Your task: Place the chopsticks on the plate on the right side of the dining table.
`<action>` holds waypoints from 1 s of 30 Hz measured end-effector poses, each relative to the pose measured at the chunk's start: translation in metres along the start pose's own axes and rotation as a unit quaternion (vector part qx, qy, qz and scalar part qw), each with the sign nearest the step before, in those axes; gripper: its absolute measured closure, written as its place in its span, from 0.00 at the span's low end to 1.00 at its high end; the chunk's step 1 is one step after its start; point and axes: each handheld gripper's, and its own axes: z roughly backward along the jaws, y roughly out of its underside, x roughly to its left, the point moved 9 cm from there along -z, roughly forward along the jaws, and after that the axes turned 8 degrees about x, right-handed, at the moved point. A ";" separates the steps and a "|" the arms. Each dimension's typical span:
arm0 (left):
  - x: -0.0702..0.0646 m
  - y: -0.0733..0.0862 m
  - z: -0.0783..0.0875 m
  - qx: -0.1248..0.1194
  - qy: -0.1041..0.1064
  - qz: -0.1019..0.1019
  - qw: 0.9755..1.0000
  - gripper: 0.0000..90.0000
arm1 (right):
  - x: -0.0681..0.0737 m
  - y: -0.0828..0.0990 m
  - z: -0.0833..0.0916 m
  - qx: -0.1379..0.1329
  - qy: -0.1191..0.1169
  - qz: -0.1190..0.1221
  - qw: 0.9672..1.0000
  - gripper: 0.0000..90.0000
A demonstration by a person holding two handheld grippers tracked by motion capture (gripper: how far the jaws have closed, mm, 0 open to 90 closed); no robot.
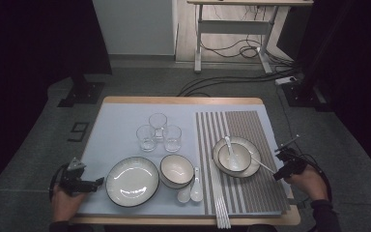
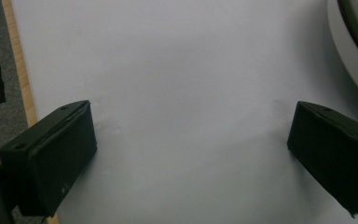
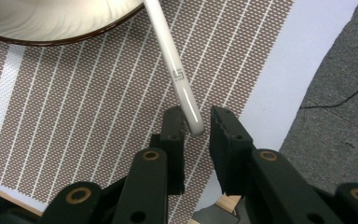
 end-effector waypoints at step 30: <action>0.000 0.000 0.000 0.000 0.000 0.000 1.000 0.01 | -0.018 -0.013 0.001 -0.003 0.014 -0.010 1.000 0.87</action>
